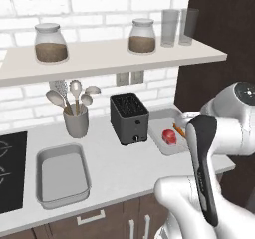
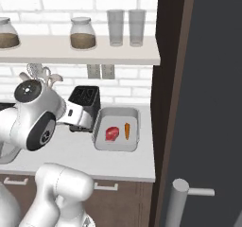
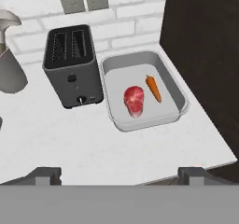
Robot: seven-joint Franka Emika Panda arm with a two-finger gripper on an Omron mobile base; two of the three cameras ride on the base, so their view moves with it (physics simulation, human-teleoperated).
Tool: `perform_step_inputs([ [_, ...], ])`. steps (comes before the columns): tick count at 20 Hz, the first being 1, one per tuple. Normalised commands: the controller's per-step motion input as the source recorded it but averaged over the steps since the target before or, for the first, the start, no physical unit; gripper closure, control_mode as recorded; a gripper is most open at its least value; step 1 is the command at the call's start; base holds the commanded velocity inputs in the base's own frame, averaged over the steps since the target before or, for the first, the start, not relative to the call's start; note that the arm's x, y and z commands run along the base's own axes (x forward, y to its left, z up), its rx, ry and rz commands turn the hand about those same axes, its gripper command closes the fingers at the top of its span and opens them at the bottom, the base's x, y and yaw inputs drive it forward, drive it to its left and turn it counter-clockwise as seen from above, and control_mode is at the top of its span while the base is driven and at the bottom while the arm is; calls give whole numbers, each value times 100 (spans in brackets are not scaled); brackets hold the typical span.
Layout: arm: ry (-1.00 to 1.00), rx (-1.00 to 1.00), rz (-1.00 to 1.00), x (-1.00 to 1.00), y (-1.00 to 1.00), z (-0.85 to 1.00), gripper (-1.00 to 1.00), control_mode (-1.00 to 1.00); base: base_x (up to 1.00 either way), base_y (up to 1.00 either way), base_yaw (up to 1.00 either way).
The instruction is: Place one carrot and one steak in each tupperware on the nearby counter, to pack two identical lunches.
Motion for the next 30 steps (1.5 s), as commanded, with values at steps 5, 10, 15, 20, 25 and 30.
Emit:
perform_step_inputs([
  [5,-1,-1,0,-94,2,2,-100,-100,0,0,0],
  [10,-2,0,0,-90,0,-31,-100,-100,0,0,0],
  [15,-1,0,0,-23,2,-8,-100,100,-37,2,0],
  [20,0,0,0,0,0,0,-100,100,-100,1,0],
  [25,0,0,0,0,0,0,-100,100,-100,-12,0],
  [30,0,0,0,0,0,0,-100,100,-100,-39,-5],
])
